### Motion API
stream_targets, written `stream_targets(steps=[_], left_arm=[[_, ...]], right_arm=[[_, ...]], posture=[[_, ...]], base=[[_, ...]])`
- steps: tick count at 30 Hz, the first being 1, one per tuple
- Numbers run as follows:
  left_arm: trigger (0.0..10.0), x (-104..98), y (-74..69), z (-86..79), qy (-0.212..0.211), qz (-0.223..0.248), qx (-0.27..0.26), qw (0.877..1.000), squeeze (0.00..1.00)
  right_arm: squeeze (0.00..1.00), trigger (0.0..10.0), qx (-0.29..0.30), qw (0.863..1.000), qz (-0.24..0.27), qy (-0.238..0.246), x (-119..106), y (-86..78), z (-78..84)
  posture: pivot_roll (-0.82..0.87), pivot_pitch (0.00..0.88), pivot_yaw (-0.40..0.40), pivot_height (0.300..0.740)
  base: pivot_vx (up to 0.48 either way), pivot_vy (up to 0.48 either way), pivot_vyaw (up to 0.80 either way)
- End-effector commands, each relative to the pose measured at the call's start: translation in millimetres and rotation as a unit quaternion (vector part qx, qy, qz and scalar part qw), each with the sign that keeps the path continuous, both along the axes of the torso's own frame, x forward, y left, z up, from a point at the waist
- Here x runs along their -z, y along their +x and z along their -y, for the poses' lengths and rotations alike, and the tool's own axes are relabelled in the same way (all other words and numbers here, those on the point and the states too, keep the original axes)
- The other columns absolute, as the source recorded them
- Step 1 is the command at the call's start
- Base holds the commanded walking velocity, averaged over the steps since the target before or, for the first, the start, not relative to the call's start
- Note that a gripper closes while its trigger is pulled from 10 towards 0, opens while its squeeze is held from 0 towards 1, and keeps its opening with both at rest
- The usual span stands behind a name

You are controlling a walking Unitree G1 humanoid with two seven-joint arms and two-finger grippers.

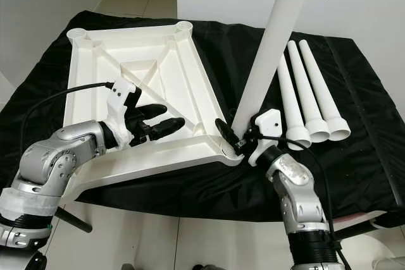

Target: Building children table

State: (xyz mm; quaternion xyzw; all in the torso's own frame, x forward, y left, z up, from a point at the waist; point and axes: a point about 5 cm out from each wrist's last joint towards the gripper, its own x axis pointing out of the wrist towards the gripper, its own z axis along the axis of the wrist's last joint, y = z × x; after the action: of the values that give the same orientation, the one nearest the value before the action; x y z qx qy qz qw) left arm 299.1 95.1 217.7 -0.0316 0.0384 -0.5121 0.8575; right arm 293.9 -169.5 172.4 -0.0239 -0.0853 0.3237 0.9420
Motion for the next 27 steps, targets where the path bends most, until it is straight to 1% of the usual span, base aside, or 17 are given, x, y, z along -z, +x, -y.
stream_targets(steps=[1,2,3,4,6,11,12,13,14,15,16,19,20,21,22,24,27], left_arm=[[10.0,-14.6,-3.1,4.6,-0.018,0.023,0.032,0.999,1.0],[10.0,-20.5,-3.1,5.9,-0.028,0.031,0.036,0.998,1.0],[10.0,-25.4,-4.4,7.3,-0.039,0.038,0.043,0.998,0.66],[10.0,-31.7,-5.7,8.7,-0.054,0.042,0.052,0.996,0.0],[10.0,-42.0,-8.3,10.7,-0.073,0.049,0.072,0.994,0.0],[10.0,-53.5,-11.2,13.0,-0.088,0.068,0.091,0.99,0.0],[10.0,-61.9,-13.6,15.6,-0.105,0.071,0.112,0.986,0.0],[10.0,-61.9,-13.6,15.6,-0.105,0.071,0.112,0.986,0.0],[10.0,-69.9,-15.6,18.8,-0.119,0.069,0.14,0.98,0.0],[10.0,-72.3,-15.9,19.8,-0.122,0.07,0.15,0.979,0.0],[10.0,-73.1,-15.8,20.2,-0.122,0.07,0.154,0.978,0.0],[10.0,-76.8,-17.0,23.1,-0.115,0.086,0.167,0.975,0.0],[10.0,-76.8,-17.0,23.1,-0.115,0.086,0.167,0.975,0.0],[10.0,-82.2,-18.3,27.0,-0.117,0.093,0.183,0.972,0.0],[10.0,-82.2,-18.3,27.0,-0.117,0.093,0.183,0.972,0.0],[10.0,-87.1,-21.9,30.2,-0.116,0.093,0.211,0.966,0.0],[10.0,-90.7,-22.8,32.1,-0.109,0.099,0.223,0.964,0.0]], right_arm=[[0.0,10.0,-0.03,1.0,0.008,0.007,-10.9,-0.6,-6.9],[0.0,10.0,-0.033,0.999,0.018,0.009,-17.9,0.1,-7.0],[0.0,10.0,-0.036,0.999,0.025,0.011,-22.9,-0.4,-7.1],[0.0,10.0,-0.04,0.999,0.03,0.013,-28.1,-0.5,-7.1],[0.0,10.0,-0.049,0.998,0.037,0.014,-35.2,-1.0,-7.3],[0.0,10.0,-0.059,0.997,0.039,0.01,-41.3,-1.1,-7.0],[0.0,10.0,-0.071,0.997,0.033,0.001,-44.2,-1.4,-6.7],[0.0,10.0,-0.071,0.997,0.033,0.001,-44.2,-1.4,-6.7],[0.0,10.0,-0.091,0.995,0.02,-0.027,-43.4,-2.0,-6.3],[0.0,10.0,-0.1,0.994,0.012,-0.042,-41.4,-2.3,-6.0],[0.0,10.0,-0.104,0.993,0.007,-0.051,-40.0,-2.6,-5.8],[0.0,10.0,-0.131,0.99,-0.031,-0.052,-35.1,-5.1,-6.8],[0.0,10.0,-0.131,0.99,-0.031,-0.052,-35.1,-5.1,-6.8],[0.0,10.0,-0.176,0.981,-0.051,-0.063,-33.0,-11.5,-10.9],[0.0,10.0,-0.176,0.981,-0.051,-0.063,-33.0,-11.5,-10.9],[0.0,10.0,-0.21,0.973,-0.068,-0.071,-32.4,-15.3,-14.8],[0.0,10.0,-0.23,0.967,-0.076,-0.076,-32.8,-17.1,-16.9]], posture=[[0.01,0.089,-0.018,0.74],[0.0,0.089,-0.015,0.74],[0.01,0.091,-0.017,0.74],[0.01,0.091,-0.017,0.74],[0.01,0.091,-0.017,0.74],[0.01,0.091,-0.017,0.74],[0.02,0.092,-0.018,0.74],[0.02,0.092,-0.018,0.74],[0.02,0.093,-0.025,0.74],[0.02,0.093,-0.025,0.74],[0.02,0.093,-0.025,0.74],[0.03,0.094,-0.033,0.74],[0.03,0.094,-0.033,0.74],[0.04,0.097,-0.039,0.74],[0.04,0.097,-0.039,0.74],[0.04,0.097,-0.036,0.74],[0.04,0.097,-0.028,0.74]], base=[[0.0,0.0,0.0],[0.0,0.0,0.0],[0.0,0.0,0.0],[0.0,0.0,0.0],[0.0,0.0,0.0],[0.0,0.0,0.0],[0.0,0.0,0.0],[0.0,0.0,0.0],[0.0,0.0,0.0],[0.0,0.0,0.0],[0.0,0.0,0.0],[0.0,0.0,0.0],[0.0,0.0,0.0],[0.0,0.0,0.0],[0.0,0.0,0.0],[0.0,0.0,0.0],[0.0,0.0,0.0]])
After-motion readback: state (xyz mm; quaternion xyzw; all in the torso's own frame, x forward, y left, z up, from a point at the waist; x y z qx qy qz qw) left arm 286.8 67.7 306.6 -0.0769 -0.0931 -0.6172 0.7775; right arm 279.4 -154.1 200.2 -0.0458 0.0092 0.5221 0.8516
